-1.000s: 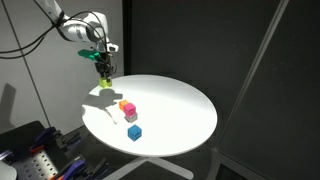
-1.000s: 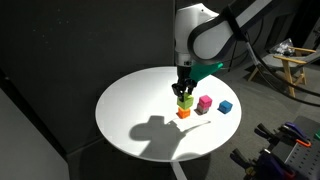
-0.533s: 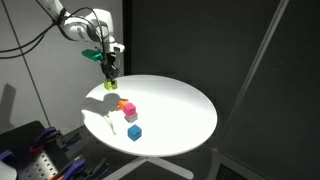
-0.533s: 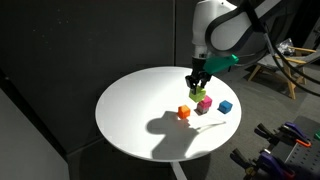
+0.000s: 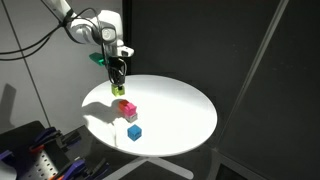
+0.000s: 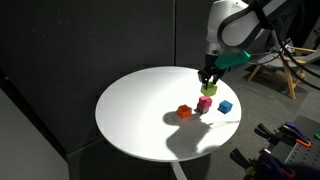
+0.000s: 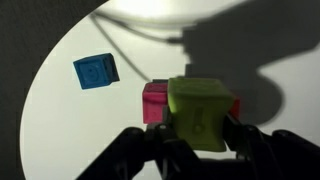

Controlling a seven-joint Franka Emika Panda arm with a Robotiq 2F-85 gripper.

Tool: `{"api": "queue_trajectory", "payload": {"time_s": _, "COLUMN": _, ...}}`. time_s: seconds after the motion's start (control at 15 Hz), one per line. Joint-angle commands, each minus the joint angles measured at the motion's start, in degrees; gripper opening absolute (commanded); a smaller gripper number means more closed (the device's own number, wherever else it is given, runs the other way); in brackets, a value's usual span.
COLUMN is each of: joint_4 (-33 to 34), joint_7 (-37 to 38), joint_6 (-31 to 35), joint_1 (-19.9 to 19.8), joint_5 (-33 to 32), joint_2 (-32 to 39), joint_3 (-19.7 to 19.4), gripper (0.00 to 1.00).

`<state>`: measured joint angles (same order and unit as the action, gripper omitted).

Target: Put the pink block on the grey block and then put the yellow block on the pink bock

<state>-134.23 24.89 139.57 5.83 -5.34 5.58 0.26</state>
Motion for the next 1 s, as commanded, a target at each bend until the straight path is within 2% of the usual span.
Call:
{"api": "queue_trajectory", "payload": {"time_s": 0.0, "joint_4": -0.67, "joint_7": 0.52, "joint_6": 0.74, "joint_1": -2.06, "joint_5": -0.12, "joint_2": -0.81, "joint_3": -1.07, "gripper": 0.25}}
{"api": "queue_trajectory", "payload": {"time_s": 0.53, "joint_4": 0.30, "joint_7": -0.25, "joint_6": 1.72, "joint_1": -5.48, "joint_5": 0.96, "joint_2": 1.16, "joint_3": -3.52, "gripper": 0.25}}
{"api": "queue_trajectory", "payload": {"time_s": 0.6, "joint_4": -0.01, "joint_7": -0.06, "joint_6": 0.87, "joint_1": -4.98, "joint_5": 0.19, "joint_2": 0.76, "joint_3": -3.21, "gripper": 0.50}}
{"api": "queue_trajectory", "payload": {"time_s": 0.93, "joint_4": -0.01, "joint_7": -0.06, "joint_6": 1.16, "joint_1": -5.30, "joint_5": 0.19, "joint_2": 1.13, "joint_3": -3.59, "gripper": 0.50}}
